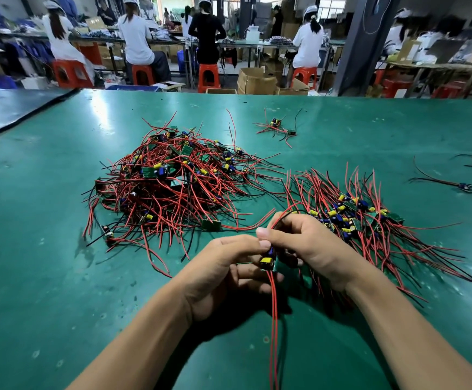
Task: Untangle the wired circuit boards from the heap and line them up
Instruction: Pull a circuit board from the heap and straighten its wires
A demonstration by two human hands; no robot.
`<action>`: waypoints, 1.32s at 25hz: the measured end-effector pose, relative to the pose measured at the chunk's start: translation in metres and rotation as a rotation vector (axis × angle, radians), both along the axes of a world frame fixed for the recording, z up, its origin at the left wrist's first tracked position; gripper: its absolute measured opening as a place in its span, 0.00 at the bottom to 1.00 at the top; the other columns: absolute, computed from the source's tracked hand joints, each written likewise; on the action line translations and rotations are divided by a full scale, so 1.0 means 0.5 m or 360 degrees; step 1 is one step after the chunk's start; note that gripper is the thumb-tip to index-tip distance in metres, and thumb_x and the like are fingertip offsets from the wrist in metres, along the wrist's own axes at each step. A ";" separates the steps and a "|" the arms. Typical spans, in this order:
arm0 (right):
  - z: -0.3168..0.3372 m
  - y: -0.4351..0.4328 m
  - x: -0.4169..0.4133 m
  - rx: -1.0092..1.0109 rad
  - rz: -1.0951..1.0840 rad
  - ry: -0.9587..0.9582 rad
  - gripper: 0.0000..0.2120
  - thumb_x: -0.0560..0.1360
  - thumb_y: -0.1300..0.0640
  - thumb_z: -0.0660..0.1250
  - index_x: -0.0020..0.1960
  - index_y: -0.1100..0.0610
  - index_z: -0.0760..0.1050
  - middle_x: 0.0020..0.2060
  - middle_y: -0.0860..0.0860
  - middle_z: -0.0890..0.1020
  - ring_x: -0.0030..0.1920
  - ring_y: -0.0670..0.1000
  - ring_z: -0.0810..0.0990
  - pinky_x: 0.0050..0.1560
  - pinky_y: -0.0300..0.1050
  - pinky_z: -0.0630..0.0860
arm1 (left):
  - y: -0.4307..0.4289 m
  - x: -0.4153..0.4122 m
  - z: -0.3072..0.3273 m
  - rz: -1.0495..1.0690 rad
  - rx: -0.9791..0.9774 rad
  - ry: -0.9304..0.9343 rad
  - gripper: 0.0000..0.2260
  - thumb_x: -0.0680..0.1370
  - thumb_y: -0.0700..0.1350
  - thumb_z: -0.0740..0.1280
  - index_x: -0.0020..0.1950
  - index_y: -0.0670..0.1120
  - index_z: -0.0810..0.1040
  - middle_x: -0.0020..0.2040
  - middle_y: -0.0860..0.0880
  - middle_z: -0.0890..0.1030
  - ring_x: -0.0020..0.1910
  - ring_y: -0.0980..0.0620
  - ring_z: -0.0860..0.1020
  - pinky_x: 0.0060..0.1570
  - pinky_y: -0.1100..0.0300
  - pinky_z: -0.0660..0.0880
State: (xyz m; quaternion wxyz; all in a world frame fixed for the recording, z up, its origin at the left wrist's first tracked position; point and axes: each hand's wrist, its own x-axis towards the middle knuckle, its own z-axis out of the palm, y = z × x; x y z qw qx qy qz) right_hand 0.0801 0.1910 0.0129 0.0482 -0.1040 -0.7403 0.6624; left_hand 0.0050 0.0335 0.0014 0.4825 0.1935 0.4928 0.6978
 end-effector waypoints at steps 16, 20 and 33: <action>-0.031 0.016 -0.014 -0.0124 -0.0109 -0.0016 0.16 0.70 0.44 0.76 0.50 0.55 0.85 0.35 0.57 0.74 0.34 0.52 0.67 0.36 0.46 0.60 | 0.010 0.004 0.002 0.0236 -0.0151 0.0062 0.07 0.74 0.37 0.66 0.37 0.41 0.82 0.33 0.43 0.78 0.27 0.45 0.80 0.23 0.62 0.72; -0.033 0.022 -0.016 0.0072 -0.0309 0.0125 0.10 0.76 0.51 0.72 0.47 0.57 0.85 0.26 0.50 0.68 0.23 0.44 0.60 0.22 0.35 0.55 | 0.013 0.005 0.007 0.0219 -0.0148 0.0058 0.05 0.67 0.40 0.69 0.32 0.43 0.83 0.31 0.43 0.78 0.26 0.46 0.80 0.22 0.63 0.72; -0.061 0.046 -0.033 0.0381 -0.0885 0.0440 0.04 0.78 0.59 0.71 0.50 0.57 0.84 0.23 0.36 0.75 0.24 0.38 0.71 0.28 0.26 0.65 | 0.014 0.005 0.001 0.0206 -0.0235 0.0047 0.09 0.75 0.38 0.64 0.37 0.40 0.79 0.29 0.43 0.76 0.24 0.48 0.77 0.23 0.64 0.71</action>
